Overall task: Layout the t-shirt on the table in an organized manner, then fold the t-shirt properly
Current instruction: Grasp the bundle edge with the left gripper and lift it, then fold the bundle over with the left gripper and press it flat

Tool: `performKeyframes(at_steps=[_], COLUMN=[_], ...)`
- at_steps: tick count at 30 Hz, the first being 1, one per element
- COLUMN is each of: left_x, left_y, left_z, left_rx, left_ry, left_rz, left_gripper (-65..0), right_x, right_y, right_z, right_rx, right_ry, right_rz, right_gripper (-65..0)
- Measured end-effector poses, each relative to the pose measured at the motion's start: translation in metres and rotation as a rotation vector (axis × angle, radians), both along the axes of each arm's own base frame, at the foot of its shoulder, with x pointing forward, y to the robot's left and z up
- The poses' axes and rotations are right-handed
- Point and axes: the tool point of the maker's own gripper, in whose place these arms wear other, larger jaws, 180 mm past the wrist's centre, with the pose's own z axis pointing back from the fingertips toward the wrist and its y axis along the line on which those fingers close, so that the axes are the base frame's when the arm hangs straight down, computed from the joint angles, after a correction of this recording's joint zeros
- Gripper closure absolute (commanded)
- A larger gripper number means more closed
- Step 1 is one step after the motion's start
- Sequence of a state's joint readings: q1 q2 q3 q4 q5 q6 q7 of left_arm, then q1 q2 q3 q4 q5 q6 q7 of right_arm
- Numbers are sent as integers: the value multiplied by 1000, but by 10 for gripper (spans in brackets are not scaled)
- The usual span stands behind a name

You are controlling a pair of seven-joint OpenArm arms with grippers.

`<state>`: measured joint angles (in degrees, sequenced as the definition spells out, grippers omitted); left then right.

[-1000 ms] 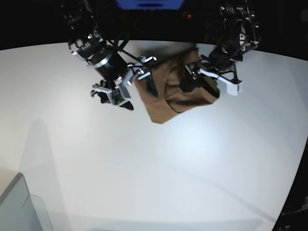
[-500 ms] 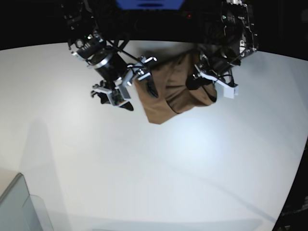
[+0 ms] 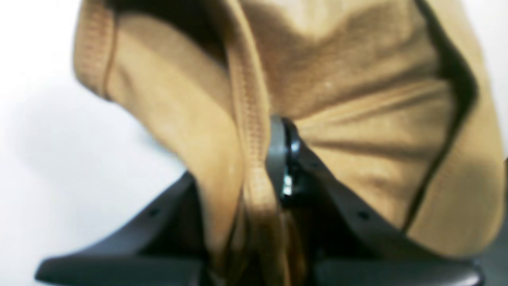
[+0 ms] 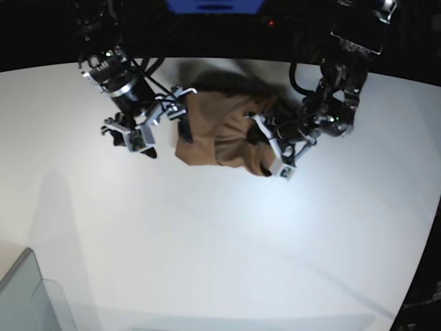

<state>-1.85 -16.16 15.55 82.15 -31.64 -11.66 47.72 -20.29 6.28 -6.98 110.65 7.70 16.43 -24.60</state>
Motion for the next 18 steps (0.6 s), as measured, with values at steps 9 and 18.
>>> performKeyframes(at_steps=[9, 18], left_x=[54, 44], left_y=[-32, -108], left_z=[37, 19], left_rx=[332, 428], left_ry=[-195, -430], left_rz=[-453, -1055], left_gripper=[-3, -3], right_x=[-9, -30], right_y=[-84, -143], right_z=[-12, -17], right_rx=[-88, -114], right_ry=[38, 70], right_rz=[-211, -411], right_gripper=[-454, -454])
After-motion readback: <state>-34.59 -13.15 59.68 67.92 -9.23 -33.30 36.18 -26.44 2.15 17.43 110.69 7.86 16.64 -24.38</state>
